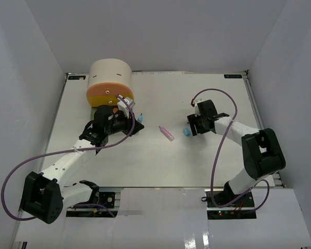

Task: Sort the stationery into containers
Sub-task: Close the pen cap on the pen.

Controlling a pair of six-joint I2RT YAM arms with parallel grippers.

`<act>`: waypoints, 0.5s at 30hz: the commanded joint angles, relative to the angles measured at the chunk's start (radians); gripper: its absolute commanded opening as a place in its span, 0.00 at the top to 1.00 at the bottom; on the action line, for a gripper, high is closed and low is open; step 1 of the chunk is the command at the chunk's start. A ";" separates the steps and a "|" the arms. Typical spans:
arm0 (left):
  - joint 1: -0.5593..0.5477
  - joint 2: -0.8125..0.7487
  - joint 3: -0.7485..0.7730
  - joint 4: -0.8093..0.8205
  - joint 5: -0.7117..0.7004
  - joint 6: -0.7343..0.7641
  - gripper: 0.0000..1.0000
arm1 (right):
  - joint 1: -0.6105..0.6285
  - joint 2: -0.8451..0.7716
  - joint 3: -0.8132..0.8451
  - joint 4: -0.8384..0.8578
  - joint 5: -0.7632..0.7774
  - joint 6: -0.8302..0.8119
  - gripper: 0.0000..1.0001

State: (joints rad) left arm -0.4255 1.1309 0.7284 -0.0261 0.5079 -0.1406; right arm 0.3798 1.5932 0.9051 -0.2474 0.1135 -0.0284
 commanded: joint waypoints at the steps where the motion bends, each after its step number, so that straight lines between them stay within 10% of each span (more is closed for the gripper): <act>1: -0.001 -0.011 0.009 0.005 0.003 -0.007 1.00 | -0.005 -0.050 0.025 -0.035 0.028 0.015 0.30; 15: -0.001 -0.016 0.009 0.005 -0.003 -0.013 1.00 | 0.110 0.039 0.227 -0.171 -0.034 0.091 0.32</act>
State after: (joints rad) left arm -0.4255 1.1313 0.7284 -0.0261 0.5076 -0.1486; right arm 0.4629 1.5887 1.0710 -0.3637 0.0975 0.0242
